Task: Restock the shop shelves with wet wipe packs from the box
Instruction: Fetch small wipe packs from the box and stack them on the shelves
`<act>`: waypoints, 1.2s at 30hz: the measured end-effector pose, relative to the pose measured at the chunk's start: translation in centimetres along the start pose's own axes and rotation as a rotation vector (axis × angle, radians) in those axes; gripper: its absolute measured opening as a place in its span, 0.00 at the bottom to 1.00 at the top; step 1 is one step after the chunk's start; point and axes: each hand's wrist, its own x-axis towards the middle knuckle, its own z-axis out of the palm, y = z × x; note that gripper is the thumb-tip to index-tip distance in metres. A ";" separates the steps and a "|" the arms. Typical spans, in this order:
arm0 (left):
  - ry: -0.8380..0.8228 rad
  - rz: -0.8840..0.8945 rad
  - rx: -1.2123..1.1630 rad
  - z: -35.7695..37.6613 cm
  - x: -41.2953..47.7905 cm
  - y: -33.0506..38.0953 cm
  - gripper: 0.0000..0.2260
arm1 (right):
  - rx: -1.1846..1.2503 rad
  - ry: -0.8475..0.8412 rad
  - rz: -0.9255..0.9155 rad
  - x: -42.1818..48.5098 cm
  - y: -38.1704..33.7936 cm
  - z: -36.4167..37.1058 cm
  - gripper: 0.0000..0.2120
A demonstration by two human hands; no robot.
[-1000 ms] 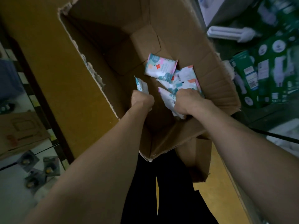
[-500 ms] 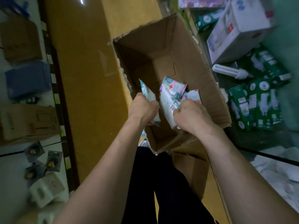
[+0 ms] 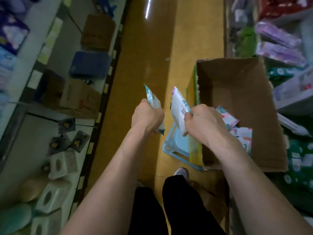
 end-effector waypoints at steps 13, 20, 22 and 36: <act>0.178 -0.198 -0.223 -17.2 -1.7 -16.1 0.19 | -0.182 -0.161 -0.253 -5.5 -18.8 11.2 0.10; 0.354 -0.303 -0.313 -26.1 -2.6 -24.9 0.13 | -0.325 -0.184 -0.489 -8.9 -29.5 16.4 0.13; 0.420 -0.344 -0.366 -28.3 -3.1 -26.7 0.09 | -0.344 -0.193 -0.566 -9.7 -32.2 17.6 0.14; 0.766 -0.478 -0.659 -39.2 -4.3 -27.2 0.14 | -0.401 -0.288 -1.059 -9.2 -46.6 17.6 0.11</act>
